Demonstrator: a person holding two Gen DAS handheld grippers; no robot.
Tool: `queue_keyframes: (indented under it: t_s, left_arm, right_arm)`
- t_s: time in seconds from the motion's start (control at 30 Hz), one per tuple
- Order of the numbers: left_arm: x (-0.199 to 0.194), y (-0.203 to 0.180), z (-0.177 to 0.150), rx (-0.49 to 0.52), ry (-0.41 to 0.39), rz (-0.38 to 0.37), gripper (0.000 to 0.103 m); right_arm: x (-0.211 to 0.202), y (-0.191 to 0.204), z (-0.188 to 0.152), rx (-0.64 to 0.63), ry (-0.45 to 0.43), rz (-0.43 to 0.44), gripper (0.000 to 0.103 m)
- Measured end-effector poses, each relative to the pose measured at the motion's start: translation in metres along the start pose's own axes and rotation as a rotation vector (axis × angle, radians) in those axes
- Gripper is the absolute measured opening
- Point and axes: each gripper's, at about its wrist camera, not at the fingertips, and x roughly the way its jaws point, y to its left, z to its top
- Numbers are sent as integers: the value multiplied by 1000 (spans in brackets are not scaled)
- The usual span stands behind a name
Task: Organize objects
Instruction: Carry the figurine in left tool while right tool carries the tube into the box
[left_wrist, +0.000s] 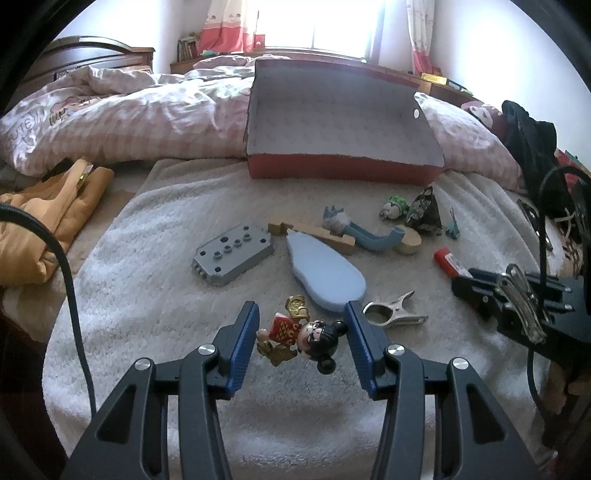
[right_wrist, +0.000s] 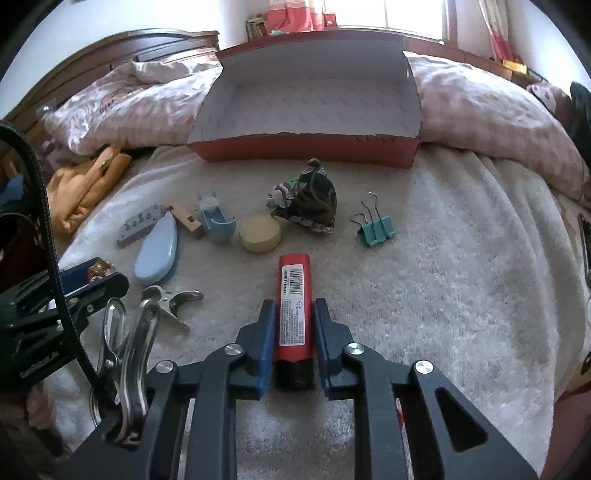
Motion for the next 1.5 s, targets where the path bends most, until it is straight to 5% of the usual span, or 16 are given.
queue_keyframes:
  t_s: [0.37,1.5]
  left_arm:
    - [2,-12,19,24,3,-9,48]
    - [10,-22,107,16,-67,9,48]
  right_arm:
    - [-14,-1,-2,46,14,114,21]
    - [-33,-14,56,68,-71,155,21]
